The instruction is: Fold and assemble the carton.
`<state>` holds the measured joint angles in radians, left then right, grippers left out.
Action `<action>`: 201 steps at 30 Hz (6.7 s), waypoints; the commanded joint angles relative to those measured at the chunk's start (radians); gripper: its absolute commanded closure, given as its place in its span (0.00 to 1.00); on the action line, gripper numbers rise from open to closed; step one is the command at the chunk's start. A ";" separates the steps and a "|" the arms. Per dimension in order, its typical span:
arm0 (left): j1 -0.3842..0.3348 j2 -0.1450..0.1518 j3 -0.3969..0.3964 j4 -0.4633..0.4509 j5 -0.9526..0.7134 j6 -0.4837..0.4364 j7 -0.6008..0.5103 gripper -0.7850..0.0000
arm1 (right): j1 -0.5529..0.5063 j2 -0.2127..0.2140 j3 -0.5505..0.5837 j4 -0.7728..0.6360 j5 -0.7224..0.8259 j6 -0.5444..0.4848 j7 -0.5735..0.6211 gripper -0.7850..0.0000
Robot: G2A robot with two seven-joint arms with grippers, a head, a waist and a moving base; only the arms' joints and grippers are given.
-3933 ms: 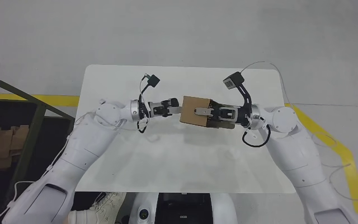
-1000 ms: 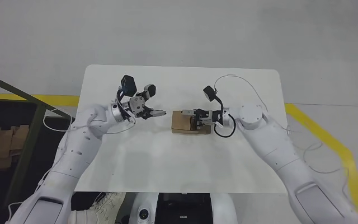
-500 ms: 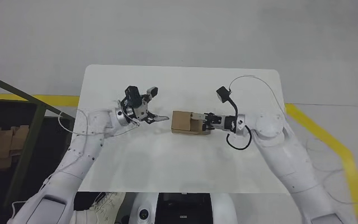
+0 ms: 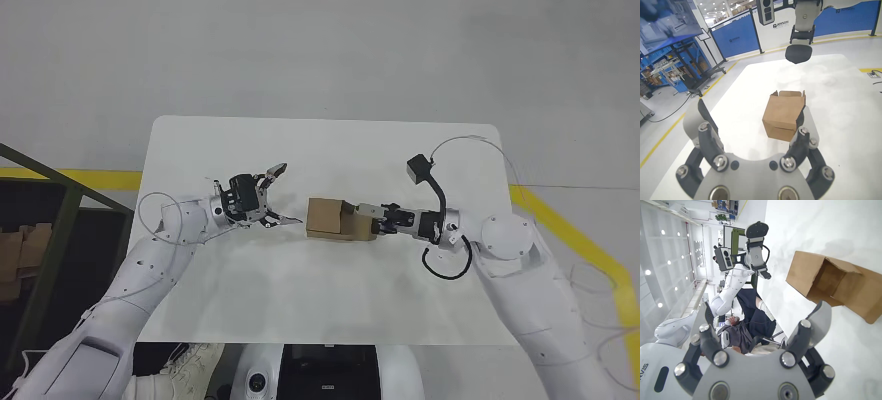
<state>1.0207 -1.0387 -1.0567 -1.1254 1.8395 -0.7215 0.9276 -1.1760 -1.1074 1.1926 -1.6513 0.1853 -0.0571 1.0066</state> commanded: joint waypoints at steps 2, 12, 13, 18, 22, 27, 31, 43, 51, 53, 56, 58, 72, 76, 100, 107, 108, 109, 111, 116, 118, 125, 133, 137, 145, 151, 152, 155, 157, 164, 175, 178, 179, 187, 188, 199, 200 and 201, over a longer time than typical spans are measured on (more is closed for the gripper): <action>0.000 0.000 0.000 0.000 0.000 0.000 0.000 0.00 | 0.000 0.000 0.000 0.000 0.000 0.000 0.000 0.00; -0.021 -0.009 0.058 0.005 -0.001 -0.154 -0.197 0.00 | 0.000 0.000 0.000 0.000 0.000 0.000 0.000 0.00; -0.028 -0.010 0.064 0.009 -0.002 -0.178 -0.201 0.00 | 0.000 0.000 0.000 0.000 0.000 0.000 0.000 0.00; -0.046 -0.008 0.095 0.045 0.019 -0.245 -0.222 0.00 | 0.000 0.000 0.000 0.000 0.000 0.000 0.000 0.00; -0.073 -0.013 0.126 0.067 0.031 -0.252 -0.197 0.00 | 0.000 0.000 0.000 0.000 0.000 0.000 0.000 0.00; -0.130 -0.037 0.180 0.145 0.018 -0.217 -0.161 0.00 | 0.000 0.000 0.000 0.000 0.000 0.000 0.000 0.00; -0.182 -0.057 0.223 0.214 0.011 -0.226 -0.151 0.00 | 0.000 0.000 0.000 0.000 0.000 0.000 0.000 0.00; -0.294 -0.095 0.348 0.337 0.105 -0.203 -0.035 0.00 | 0.000 0.000 0.000 0.000 0.000 0.000 0.000 0.00; -0.332 -0.113 0.429 0.363 0.055 -0.203 -0.032 0.00 | 0.000 0.000 0.000 0.000 0.000 0.000 0.000 0.00; -0.338 -0.114 0.442 0.370 0.042 -0.203 -0.032 0.00 | 0.000 0.000 0.000 0.000 0.000 0.000 0.000 0.00; -0.349 -0.117 0.459 0.386 0.017 -0.202 -0.030 0.00 | 0.000 0.000 0.000 0.000 0.000 0.000 0.000 0.00; -0.356 -0.119 0.471 0.394 0.005 -0.200 -0.029 0.00 | 0.000 0.000 0.000 0.000 0.000 0.000 0.000 0.00; -0.385 -0.126 0.540 0.441 -0.057 -0.191 -0.020 0.02 | 0.000 0.000 0.000 0.000 0.000 0.000 0.000 0.00; -0.390 -0.130 0.555 0.452 -0.074 -0.193 -0.022 0.13 | 0.000 0.000 0.000 0.000 0.000 0.000 0.000 0.00; -0.415 -0.131 0.619 0.483 -0.134 -0.176 -0.005 0.26 | 0.006 0.011 -0.070 -0.029 -0.159 0.098 0.070 1.00; -0.419 -0.132 0.630 0.490 -0.145 -0.168 0.003 0.24 | 0.024 0.012 -0.133 -0.006 -0.264 0.189 0.106 1.00; -0.419 -0.132 0.632 0.490 -0.146 -0.167 0.004 0.24 | 0.031 0.010 -0.143 0.005 -0.273 0.202 0.099 1.00; -0.420 -0.132 0.634 0.491 -0.147 -0.166 0.005 0.23 | 0.040 0.008 -0.154 0.017 -0.286 0.217 0.090 1.00; -0.420 -0.132 0.638 0.490 -0.152 -0.167 0.004 0.22 | 0.057 0.003 -0.177 0.041 -0.300 0.245 0.070 1.00; -0.424 -0.133 0.647 0.489 -0.158 -0.166 0.005 0.19 | 0.096 -0.010 -0.217 0.089 -0.319 0.315 0.015 1.00; -0.425 -0.132 0.650 0.488 -0.160 -0.165 0.006 0.19 | 0.108 -0.014 -0.230 0.102 -0.316 0.331 0.015 1.00; -0.428 -0.131 0.660 0.484 -0.173 -0.168 0.003 0.20 | 0.141 -0.022 -0.250 0.139 -0.331 0.389 -0.007 1.00; -0.430 -0.131 0.672 0.482 -0.182 -0.169 0.002 0.18 | 0.156 -0.032 -0.260 0.165 -0.315 0.401 -0.054 1.00; -0.430 -0.130 0.679 0.480 -0.185 -0.169 0.002 0.18 | 0.174 -0.039 -0.273 0.182 -0.307 0.394 -0.070 1.00; -0.432 -0.129 0.692 0.478 -0.187 -0.166 0.005 0.18 | 0.227 -0.052 -0.300 0.243 -0.297 0.349 -0.051 1.00; -0.435 -0.129 0.700 0.481 -0.190 -0.163 0.008 0.18 | 0.246 -0.058 -0.294 0.292 -0.264 0.324 -0.052 1.00; -0.435 -0.129 0.701 0.481 -0.191 -0.163 0.008 0.18 | 0.245 -0.059 -0.289 0.299 -0.248 0.315 -0.048 1.00; -0.436 -0.129 0.704 0.482 -0.193 -0.162 0.009 0.18 | 0.245 -0.058 -0.276 0.315 -0.223 0.290 -0.042 1.00; -0.437 -0.129 0.707 0.483 -0.194 -0.161 0.010 0.18 | 0.245 -0.058 -0.276 0.315 -0.223 0.290 -0.042 1.00; -0.440 -0.130 0.711 0.487 -0.197 -0.157 0.014 0.15 | 0.245 -0.058 -0.276 0.315 -0.223 0.290 -0.042 1.00; -0.444 -0.133 0.715 0.493 -0.205 -0.157 0.014 0.15 | 0.174 -0.041 -0.218 0.333 -0.229 0.132 -0.104 1.00; -0.445 -0.133 0.715 0.496 -0.207 -0.158 0.013 0.15 | 0.157 -0.038 -0.205 0.354 -0.217 0.041 -0.122 1.00; -0.445 -0.134 0.715 0.497 -0.208 -0.158 0.013 0.15 | 0.154 -0.038 -0.201 0.362 -0.214 0.011 -0.127 1.00; -0.447 -0.136 0.718 0.499 -0.211 -0.164 0.007 0.15 | 0.163 -0.050 -0.219 0.427 -0.148 -0.113 -0.115 1.00; -0.447 -0.137 0.718 0.500 -0.210 -0.163 0.008 0.15 | 0.169 -0.054 -0.226 0.439 -0.136 -0.122 -0.112 1.00; -0.448 -0.139 0.720 0.505 -0.209 -0.160 0.011 0.14 | 0.239 -0.092 -0.292 0.566 -0.068 -0.185 -0.108 1.00; -0.448 -0.140 0.720 0.506 -0.209 -0.160 0.011 0.14 | 0.246 -0.096 -0.298 0.575 -0.062 -0.191 -0.106 1.00; -0.447 -0.140 0.720 0.505 -0.209 -0.160 0.011 0.14 | 0.252 -0.100 -0.305 0.584 -0.054 -0.197 -0.103 1.00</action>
<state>0.5732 -1.1783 -0.3367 -0.6200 1.6307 -0.8816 0.9385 -0.9295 -1.2040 0.8931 -1.0751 0.1246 -0.2492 0.9009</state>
